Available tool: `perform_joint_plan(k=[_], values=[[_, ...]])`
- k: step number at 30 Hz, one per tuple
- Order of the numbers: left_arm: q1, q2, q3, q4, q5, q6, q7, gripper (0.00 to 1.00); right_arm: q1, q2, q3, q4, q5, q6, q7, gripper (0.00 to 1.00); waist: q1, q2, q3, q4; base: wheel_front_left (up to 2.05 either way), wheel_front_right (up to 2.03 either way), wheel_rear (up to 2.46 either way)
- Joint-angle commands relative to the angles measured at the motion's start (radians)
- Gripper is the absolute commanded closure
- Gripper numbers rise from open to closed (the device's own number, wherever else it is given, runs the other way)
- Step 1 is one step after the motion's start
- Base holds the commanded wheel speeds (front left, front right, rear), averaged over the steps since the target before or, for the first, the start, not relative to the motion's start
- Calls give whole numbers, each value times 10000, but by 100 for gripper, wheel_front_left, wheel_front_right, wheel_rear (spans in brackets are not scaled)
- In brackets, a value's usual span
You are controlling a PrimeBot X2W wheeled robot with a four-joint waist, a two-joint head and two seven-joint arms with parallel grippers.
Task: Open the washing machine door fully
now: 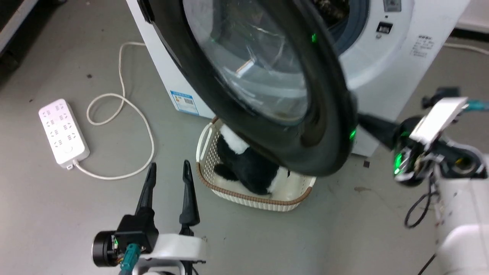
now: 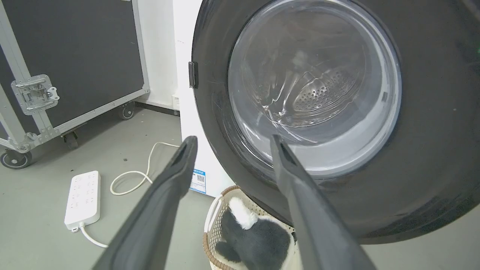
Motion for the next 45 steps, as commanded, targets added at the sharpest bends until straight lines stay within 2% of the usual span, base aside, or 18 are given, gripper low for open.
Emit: perform_joint_plan(k=[1,5,8,9,10,14,19,20,21,24,27,30,31,32,34,37,41,45], values=[[209,12,72,56,89,-107,-53,0,439,177,160,-170,133,10,113,100,2,0,-210,14,0,0,0],[421,12,72,177,95,-235,-53,0,1040,276,504,-493,389,10,265,100,2,0,-406,62,0,0,0],[581,12,39,310,69,-310,-53,0,1574,295,1285,-773,1088,10,340,100,2,0,-527,103,0,0,0],[653,12,46,347,30,-314,-53,0,1895,297,1968,-979,1634,10,191,100,2,0,-572,120,0,0,0],[653,12,46,347,30,-314,-53,0,1895,297,1968,-979,1634,10,191,100,2,0,-572,120,0,0,0],[752,12,69,373,10,-348,-53,0,2465,300,3549,-1566,2573,10,-496,100,2,0,-627,131,0,0,0],[760,12,124,399,25,-384,-53,0,2722,300,4317,-1859,2854,10,-1059,100,2,0,-665,99,0,0,0],[751,12,163,403,28,-388,-53,0,2823,284,4378,-1949,2529,10,-1634,78,2,0,-733,-17,0,0,0],[750,12,178,404,24,-395,-53,0,2834,215,4351,-2004,2315,10,-1870,0,2,0,-762,-76,0,0,0],[742,12,236,413,18,-433,-53,0,2915,-112,4122,-2412,1711,10,-2694,0,2,0,-860,-312,0,0,0],[683,12,296,381,7,-471,-53,0,3020,-787,3887,-3391,577,10,-4221,0,2,0,-943,-575,0,0,0],[600,12,401,330,-16,-505,-53,0,3324,-1728,4086,-4618,-1107,10,-6258,0,2,0,-1040,-868,0,0,0],[634,12,669,369,-134,-600,-53,0,4231,-3188,4592,-5436,-4056,10,-9679,0,2,0,-1314,-1347,0,0,0],[753,12,789,365,-179,-623,-53,0,4853,-3647,4594,-5386,-5972,10,-11166,0,2,0,-1498,-1605,0,0,0],[845,12,851,354,-216,-688,-53,0,5273,-3609,4267,-5426,-7165,10,-11565,0,2,0,-1543,-1741,0,0,0],[964,12,926,452,-272,-918,-53,0,6055,-3094,3459,-5798,-8816,10,-11770,0,2,0,-1593,-1892,0,0,0],[1026,12,1065,631,-280,-1162,-53,0,7131,-1951,2601,-6626,-10532,10,-11828,0,2,0,-1575,-2045,0,0,0],[1078,12,1119,748,-241,-1312,-53,0,7970,-810,2046,-7350,-11760,10,-11837,0,2,0,-1615,-2130,0,0,0]])
